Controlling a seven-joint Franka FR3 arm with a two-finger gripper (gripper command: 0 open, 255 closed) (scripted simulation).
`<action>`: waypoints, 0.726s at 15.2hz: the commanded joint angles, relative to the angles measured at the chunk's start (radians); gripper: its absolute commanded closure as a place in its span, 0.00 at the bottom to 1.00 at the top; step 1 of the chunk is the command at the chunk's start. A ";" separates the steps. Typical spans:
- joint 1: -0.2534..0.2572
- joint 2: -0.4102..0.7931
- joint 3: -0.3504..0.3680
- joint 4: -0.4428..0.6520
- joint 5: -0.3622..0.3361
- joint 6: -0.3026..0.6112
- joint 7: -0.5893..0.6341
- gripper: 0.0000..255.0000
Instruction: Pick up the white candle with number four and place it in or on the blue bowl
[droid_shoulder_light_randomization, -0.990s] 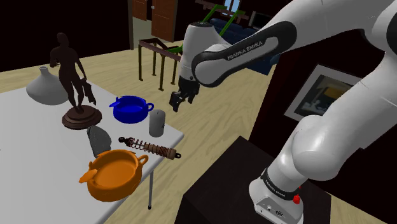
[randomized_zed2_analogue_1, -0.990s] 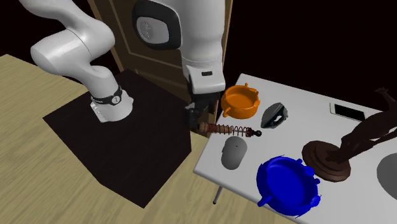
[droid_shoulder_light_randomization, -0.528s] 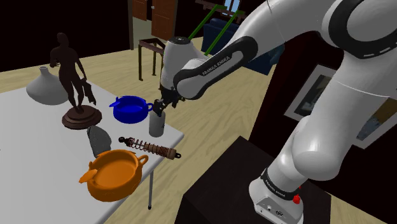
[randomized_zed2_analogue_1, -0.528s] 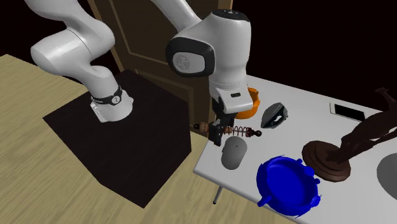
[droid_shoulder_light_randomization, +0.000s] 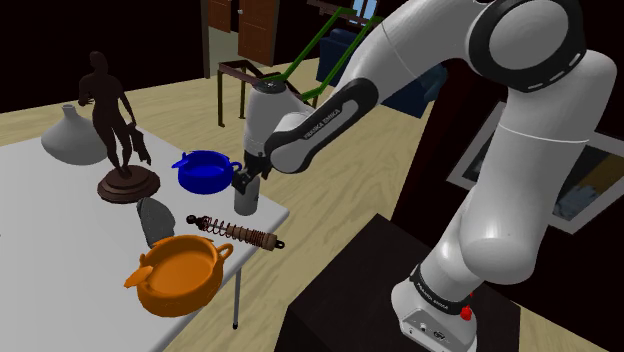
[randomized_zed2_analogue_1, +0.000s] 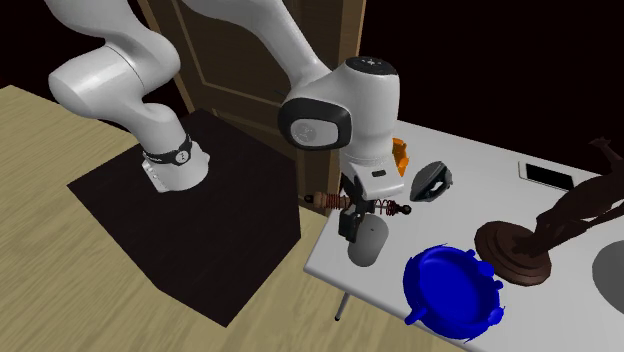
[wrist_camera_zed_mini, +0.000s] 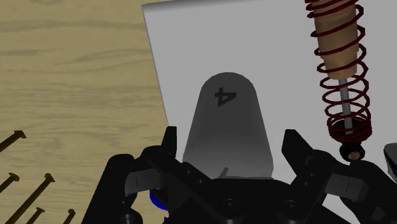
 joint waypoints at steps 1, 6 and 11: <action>0.001 0.018 -0.004 0.004 -0.009 0.014 0.007 0.00; 0.001 0.018 -0.005 0.004 -0.009 0.014 0.007 0.00; 0.001 0.018 -0.004 0.004 -0.009 0.014 0.007 1.00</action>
